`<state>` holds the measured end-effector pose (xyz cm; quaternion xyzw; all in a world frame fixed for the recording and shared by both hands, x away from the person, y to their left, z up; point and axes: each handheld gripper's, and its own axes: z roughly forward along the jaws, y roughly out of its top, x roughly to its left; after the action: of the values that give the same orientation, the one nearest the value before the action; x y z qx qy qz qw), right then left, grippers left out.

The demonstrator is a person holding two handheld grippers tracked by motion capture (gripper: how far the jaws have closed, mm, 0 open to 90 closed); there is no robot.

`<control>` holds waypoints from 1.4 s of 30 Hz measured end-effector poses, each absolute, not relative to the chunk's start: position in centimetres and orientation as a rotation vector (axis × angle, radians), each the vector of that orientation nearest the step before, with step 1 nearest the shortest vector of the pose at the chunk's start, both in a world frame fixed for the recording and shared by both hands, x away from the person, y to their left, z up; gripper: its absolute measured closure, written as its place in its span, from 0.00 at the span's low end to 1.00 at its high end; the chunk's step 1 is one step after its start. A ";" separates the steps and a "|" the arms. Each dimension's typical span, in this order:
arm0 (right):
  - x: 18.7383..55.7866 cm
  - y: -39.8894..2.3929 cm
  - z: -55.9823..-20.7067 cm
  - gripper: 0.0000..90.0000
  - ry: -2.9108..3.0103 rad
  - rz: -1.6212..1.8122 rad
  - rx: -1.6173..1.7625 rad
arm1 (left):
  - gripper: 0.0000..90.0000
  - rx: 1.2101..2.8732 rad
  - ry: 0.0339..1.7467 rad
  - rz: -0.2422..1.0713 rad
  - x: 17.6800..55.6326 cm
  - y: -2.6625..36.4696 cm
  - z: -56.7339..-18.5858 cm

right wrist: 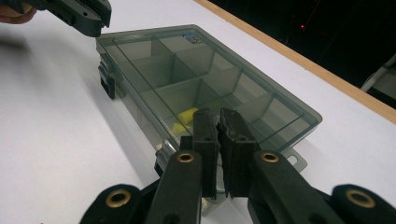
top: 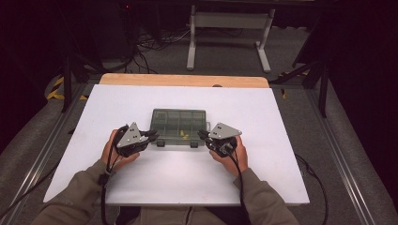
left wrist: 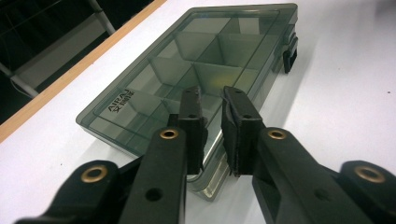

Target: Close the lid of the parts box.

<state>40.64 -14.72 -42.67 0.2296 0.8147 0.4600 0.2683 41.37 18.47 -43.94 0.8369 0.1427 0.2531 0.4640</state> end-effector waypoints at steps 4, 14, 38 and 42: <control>40.5 -14.6 -42.6 0.92 2.197 1.248 0.606 | 0.81 2.054 0.350 0.627 41.3 18.5 -43.9; 40.5 -14.6 -42.6 0.82 2.191 1.256 0.599 | 0.68 2.035 0.353 0.642 41.2 18.5 -43.9; 40.7 -14.3 -42.8 0.40 2.161 1.256 0.623 | 0.40 2.014 0.373 0.664 41.0 18.3 -44.0; 40.8 -14.3 -42.8 0.33 2.146 1.254 0.643 | 0.29 2.016 0.385 0.663 41.0 18.2 -44.1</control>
<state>40.79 -14.28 -42.82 0.2402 0.8015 0.4686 0.2833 40.97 18.15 -44.07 0.8237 0.1574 0.2708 0.4726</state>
